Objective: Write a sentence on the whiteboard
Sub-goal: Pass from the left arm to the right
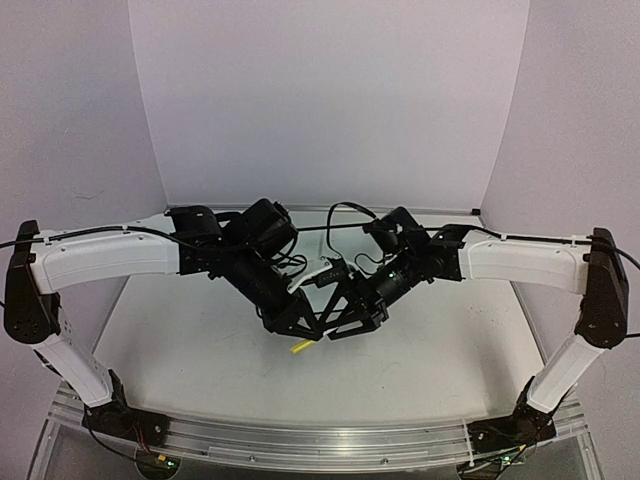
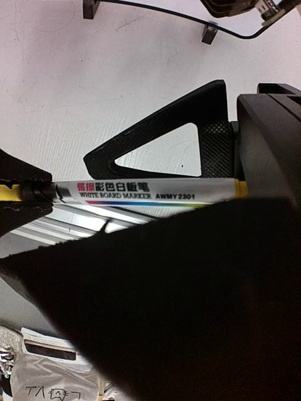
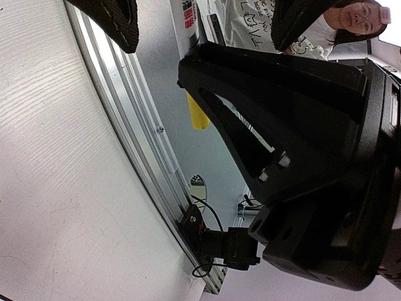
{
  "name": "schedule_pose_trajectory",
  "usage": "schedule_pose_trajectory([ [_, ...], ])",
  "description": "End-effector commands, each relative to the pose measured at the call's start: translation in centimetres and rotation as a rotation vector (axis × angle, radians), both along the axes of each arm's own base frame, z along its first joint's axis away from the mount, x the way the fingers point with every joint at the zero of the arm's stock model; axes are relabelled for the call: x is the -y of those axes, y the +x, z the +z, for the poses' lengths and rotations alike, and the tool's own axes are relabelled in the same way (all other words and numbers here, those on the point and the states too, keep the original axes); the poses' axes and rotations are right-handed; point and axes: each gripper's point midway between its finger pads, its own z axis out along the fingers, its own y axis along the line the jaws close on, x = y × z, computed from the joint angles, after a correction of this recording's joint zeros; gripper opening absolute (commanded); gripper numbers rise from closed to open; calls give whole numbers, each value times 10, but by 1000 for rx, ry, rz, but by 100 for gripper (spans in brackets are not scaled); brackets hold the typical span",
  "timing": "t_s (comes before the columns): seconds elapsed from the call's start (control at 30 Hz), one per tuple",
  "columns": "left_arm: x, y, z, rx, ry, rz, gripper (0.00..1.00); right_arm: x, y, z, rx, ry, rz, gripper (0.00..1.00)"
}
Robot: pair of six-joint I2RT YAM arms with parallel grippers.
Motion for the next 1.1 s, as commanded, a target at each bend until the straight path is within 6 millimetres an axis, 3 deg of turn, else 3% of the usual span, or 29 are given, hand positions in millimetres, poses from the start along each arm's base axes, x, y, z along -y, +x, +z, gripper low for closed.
schedule_pose_trajectory([
  [0.0, 11, -6, 12, 9, -45, -43, 0, -9, 3, 9, 20, 39, 8, 67],
  [0.23, 10, -8, 6, 6, -27, -43, 0, -10, 3, 6, 15, 37, 7, 59],
  [0.43, 10, -9, 8, 12, -33, -45, 0, -9, 2, -1, 4, 23, 6, 41],
  [0.73, 9, -4, 8, 39, -29, -30, 0, -7, 1, -6, -1, 12, 8, 26],
  [1.07, 9, -2, 11, 49, -36, -17, 2, -7, 5, -10, 28, 3, -8, 0],
])
